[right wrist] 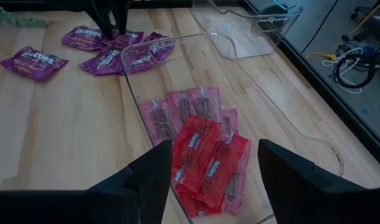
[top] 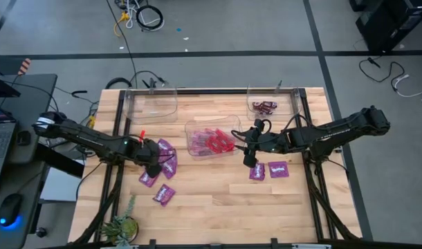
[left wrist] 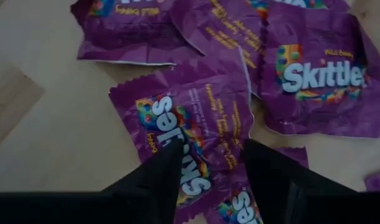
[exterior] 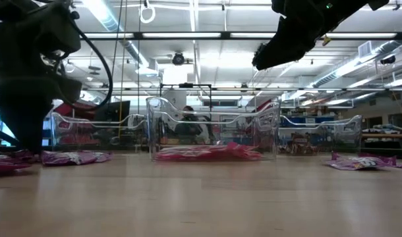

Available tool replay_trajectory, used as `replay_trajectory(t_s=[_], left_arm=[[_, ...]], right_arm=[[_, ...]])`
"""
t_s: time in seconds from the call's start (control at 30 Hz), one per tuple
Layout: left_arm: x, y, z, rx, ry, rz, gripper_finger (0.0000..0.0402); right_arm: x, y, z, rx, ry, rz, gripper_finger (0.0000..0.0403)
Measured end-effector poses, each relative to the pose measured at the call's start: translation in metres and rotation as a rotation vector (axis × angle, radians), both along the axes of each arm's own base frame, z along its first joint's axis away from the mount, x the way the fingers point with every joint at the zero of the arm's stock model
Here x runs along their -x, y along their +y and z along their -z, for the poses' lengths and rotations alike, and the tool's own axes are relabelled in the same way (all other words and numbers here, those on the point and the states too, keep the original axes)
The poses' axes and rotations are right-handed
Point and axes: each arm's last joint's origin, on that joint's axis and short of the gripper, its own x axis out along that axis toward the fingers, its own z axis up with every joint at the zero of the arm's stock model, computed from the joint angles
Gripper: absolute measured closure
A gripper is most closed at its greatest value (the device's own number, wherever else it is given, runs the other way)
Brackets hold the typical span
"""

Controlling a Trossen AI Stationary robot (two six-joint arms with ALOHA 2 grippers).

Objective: Sort candy
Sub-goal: Put the violet candy pack into the top left transparent bin

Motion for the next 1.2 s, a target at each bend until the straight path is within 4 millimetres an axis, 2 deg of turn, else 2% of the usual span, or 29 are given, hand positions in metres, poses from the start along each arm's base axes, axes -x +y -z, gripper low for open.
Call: replay_trajectory(t_s=[0.13, 0.3, 0.37, 0.47, 0.63, 0.77, 0.9, 1.07, 1.2], left_arm=[[0.001, 0.000, 0.000, -0.006, 0.013, -0.008, 0.0271], [-0.003, 0.000, -0.010, -0.022, 0.002, 0.014, 0.0365], [-0.003, 0.001, -0.015, -0.048, 0.018, 0.010, 0.0391], [-0.006, 0.001, -0.030, -0.085, 0.032, 0.028, 0.0393], [-0.016, 0.014, -0.076, -0.284, -0.001, -0.002, 0.0399], [-0.024, 0.037, -0.110, -0.412, -0.029, -0.027, 0.0400], [-0.024, 0.076, -0.131, -0.474, -0.016, -0.069, 0.0400], [-0.014, 0.130, -0.138, -0.434, -0.083, -0.136, 0.0401], [-0.007, 0.168, -0.128, -0.346, -0.101, -0.178, 0.0401]], right_arm=[[0.000, 0.000, 0.000, 0.000, 0.000, 0.000, 0.0181], [0.000, 0.000, 0.000, 0.000, 0.000, 0.000, 0.0184], [0.000, 0.000, 0.000, 0.000, 0.000, 0.000, 0.0186], [0.000, 0.000, 0.000, 0.000, 0.000, 0.000, 0.0188], [0.000, 0.000, 0.000, 0.006, 0.003, -0.004, 0.0187], [0.000, 0.000, 0.000, 0.011, 0.005, -0.006, 0.0186], [0.000, -0.001, 0.000, 0.020, 0.008, -0.010, 0.0189], [0.000, -0.001, 0.000, 0.027, 0.010, -0.013, 0.0189], [0.000, -0.001, 0.000, 0.035, 0.013, -0.018, 0.0189]])
